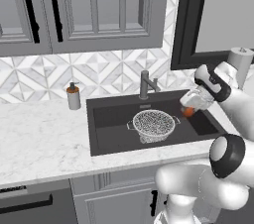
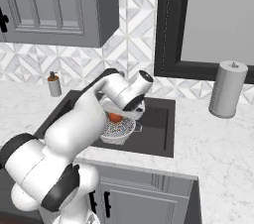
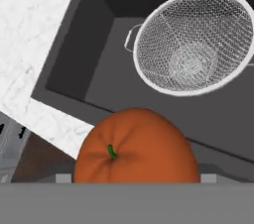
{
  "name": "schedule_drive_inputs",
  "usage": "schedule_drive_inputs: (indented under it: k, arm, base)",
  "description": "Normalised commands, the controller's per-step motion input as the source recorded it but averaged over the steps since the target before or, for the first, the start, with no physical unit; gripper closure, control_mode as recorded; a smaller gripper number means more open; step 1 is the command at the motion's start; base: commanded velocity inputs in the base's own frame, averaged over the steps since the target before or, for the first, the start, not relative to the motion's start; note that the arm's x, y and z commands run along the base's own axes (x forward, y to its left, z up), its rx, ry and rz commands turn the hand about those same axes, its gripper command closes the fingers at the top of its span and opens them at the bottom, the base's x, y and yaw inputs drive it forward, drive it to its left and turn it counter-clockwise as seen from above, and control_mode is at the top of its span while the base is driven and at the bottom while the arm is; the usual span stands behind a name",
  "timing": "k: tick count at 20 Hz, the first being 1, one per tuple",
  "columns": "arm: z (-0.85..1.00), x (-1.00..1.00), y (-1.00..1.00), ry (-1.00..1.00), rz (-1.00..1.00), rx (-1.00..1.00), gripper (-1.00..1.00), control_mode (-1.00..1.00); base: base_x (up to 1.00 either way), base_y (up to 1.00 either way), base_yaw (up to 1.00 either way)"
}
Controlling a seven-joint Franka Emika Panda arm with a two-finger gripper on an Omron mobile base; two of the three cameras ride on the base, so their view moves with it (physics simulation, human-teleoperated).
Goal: Put the colander in the sink, put the orange in the colander, and turn on the sink faucet and pour water over the colander.
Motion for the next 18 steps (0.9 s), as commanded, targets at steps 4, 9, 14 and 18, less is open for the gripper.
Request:
schedule_drive_inputs:
  k: [4, 9, 14, 18]
  arm:
    - [-0.33, 0.00, 0.21, -0.64, 0.12, -0.03, 1.00, -1.00]
    - [-0.18, 0.02, 0.09, -0.44, 0.13, 0.00, 1.00, -1.00]
    - [0.00, 0.28, 0.00, 0.06, 0.17, -0.07, 1.00, -1.00]
    - [0.00, 0.36, 0.00, 0.21, 0.28, -0.14, 1.00, -1.00]
  base:
    - [0.00, 0.00, 0.00]
    - [0.00, 0.00, 0.00]
    - [0.00, 0.00, 0.00]
    - [0.00, 0.00, 0.00]
